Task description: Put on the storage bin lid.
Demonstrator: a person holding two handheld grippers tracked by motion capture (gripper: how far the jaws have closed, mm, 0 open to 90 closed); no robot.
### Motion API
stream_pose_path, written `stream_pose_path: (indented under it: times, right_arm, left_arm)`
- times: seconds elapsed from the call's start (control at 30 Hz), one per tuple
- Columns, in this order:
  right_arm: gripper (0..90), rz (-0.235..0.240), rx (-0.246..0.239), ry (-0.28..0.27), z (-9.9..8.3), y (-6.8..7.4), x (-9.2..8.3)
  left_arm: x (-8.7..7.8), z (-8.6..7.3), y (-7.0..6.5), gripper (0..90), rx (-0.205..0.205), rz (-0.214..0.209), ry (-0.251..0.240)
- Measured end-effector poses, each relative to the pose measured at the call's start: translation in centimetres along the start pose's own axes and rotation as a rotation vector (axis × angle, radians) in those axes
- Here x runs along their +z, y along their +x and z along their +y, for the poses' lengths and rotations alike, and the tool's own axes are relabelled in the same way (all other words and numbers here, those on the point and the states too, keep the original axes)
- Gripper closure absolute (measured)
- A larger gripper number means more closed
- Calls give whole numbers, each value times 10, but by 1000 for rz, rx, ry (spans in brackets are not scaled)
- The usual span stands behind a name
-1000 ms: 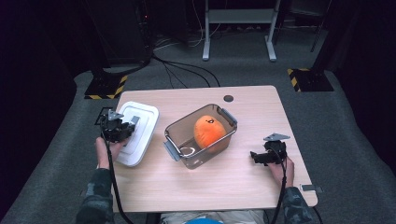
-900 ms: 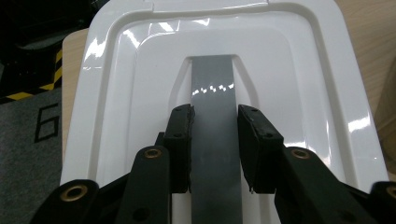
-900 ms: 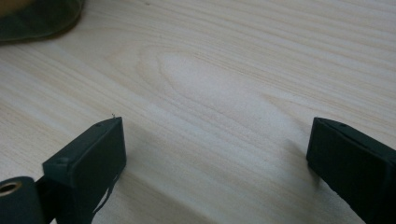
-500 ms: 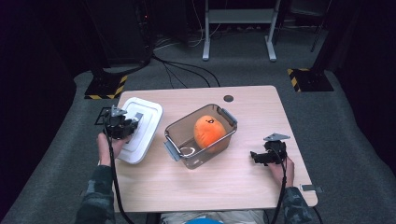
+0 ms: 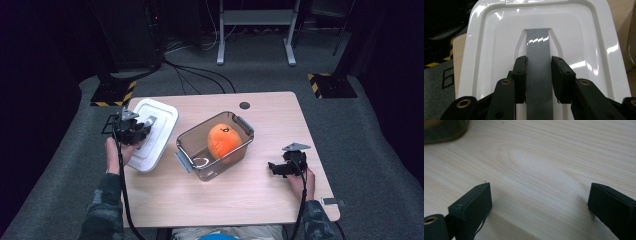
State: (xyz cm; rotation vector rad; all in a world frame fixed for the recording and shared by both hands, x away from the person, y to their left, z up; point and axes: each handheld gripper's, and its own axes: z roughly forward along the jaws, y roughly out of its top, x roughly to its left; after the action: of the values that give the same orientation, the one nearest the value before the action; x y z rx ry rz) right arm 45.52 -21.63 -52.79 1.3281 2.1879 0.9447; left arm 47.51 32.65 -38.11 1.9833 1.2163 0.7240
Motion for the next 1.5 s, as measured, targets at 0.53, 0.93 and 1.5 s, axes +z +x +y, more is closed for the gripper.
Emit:
stream_pose_path:
  times: [0.53,0.93,1.5]
  right_arm:
    - [48,1,1,-1,0,0,0]
    - [50,1,-7,1,0,-1,0]
    - [53,4,-4,-1,0,-1,0]
  left_arm:
    - [-15,30,-14,664,54,-33,-25]
    - [-16,51,-32,664,107,-61,-31]
    - [-10,73,-58,664,179,-96,-32]
